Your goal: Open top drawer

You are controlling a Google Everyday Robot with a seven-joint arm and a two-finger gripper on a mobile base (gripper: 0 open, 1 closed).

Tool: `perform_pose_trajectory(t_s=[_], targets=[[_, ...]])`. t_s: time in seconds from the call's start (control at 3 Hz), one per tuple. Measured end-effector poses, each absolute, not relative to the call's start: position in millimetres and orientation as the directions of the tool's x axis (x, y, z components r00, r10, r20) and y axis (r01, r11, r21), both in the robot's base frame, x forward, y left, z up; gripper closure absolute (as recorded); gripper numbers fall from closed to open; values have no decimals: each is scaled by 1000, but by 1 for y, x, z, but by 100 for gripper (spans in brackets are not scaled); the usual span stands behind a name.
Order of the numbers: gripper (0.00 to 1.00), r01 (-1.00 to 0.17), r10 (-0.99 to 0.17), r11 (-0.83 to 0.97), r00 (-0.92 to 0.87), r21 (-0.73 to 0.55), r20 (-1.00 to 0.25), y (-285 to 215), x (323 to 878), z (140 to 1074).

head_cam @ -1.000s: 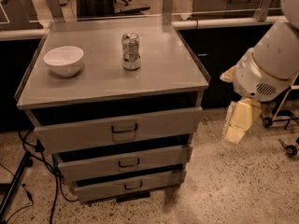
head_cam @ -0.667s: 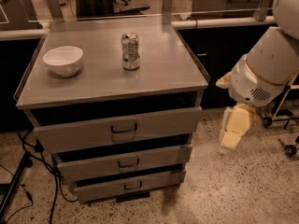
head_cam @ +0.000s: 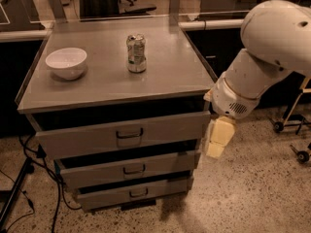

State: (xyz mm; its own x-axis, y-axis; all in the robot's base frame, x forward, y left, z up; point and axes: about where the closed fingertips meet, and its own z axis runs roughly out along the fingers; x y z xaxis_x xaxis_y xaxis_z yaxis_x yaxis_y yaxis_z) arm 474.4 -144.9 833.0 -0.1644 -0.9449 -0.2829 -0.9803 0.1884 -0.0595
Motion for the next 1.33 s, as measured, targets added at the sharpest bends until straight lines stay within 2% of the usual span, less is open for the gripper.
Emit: perform_pose_trajectory(t_s=[1.33], targets=[[0, -992, -955, 125, -124, 14, -271, -122, 530, 736]])
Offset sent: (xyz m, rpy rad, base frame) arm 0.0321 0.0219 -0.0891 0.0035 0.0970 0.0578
